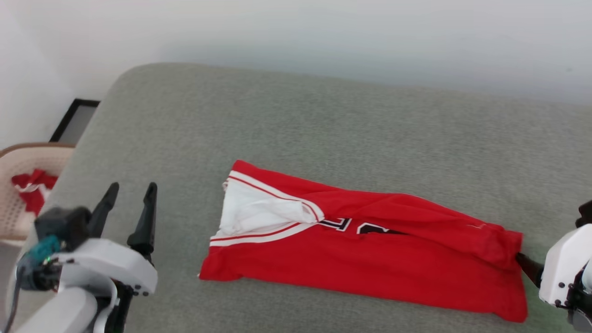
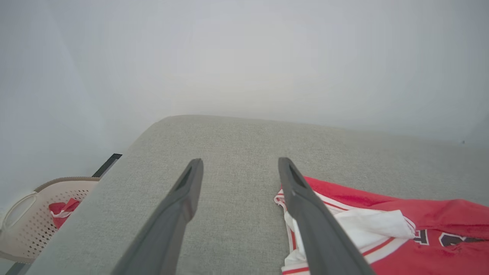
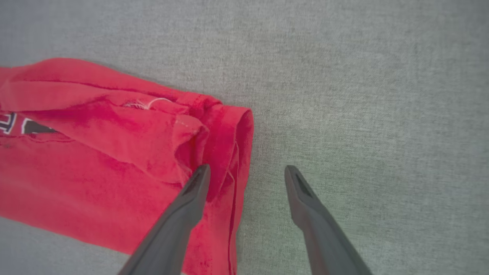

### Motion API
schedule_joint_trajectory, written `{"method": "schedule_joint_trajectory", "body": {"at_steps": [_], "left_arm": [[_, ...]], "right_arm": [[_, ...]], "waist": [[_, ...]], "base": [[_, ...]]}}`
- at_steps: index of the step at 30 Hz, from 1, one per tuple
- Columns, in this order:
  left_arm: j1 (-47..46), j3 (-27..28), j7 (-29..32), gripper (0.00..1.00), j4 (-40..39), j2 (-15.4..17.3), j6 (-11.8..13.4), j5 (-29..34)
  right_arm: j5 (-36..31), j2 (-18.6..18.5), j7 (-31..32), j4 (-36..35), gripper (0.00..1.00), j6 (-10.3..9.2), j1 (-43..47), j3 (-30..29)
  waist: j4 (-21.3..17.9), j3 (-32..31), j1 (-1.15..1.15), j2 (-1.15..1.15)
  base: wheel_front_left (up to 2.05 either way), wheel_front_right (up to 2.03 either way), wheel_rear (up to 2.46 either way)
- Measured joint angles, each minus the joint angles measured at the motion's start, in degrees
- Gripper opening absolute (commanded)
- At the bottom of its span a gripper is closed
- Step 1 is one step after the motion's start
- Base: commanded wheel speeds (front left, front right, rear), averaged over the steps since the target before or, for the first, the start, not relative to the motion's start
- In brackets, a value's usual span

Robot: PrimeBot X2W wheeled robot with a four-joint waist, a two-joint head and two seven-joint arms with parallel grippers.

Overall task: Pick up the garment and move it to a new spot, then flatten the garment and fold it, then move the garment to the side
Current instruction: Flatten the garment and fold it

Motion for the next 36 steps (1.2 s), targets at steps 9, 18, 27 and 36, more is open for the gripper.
{"method": "schedule_joint_trajectory", "body": {"at_steps": [9,18,27,36], "left_arm": [[11.4,16.2,0.0,1.00,0.4,-10.0,-5.5,12.4],[13.4,23.9,0.0,1.00,3.0,-16.7,-11.6,19.0],[14.4,28.9,0.0,1.00,4.2,-19.8,-15.0,22.7],[14.5,31.4,0.0,1.00,4.5,-21.1,-17.0,25.1]], "right_arm": [[-1.3,0.6,1.1,6.1,1.00,0.00,-1.5,-1.5],[-0.6,-0.1,-0.3,12.0,0.00,0.01,-5.1,-0.7],[1.7,-3.0,-1.0,12.0,0.00,0.09,-6.3,-0.3],[-0.3,-9.7,-1.5,13.4,0.00,0.02,-6.8,-5.8]], "waist": [[3.4,1.4,0.00,0.00],[5.0,2.6,0.00,0.00],[4.1,3.1,0.00,0.00],[1.8,3.8,0.00,0.00]], "base": [[0.00,0.00,0.00],[0.00,0.00,0.00],[0.00,0.00,0.00],[0.00,0.00,0.00]]}}
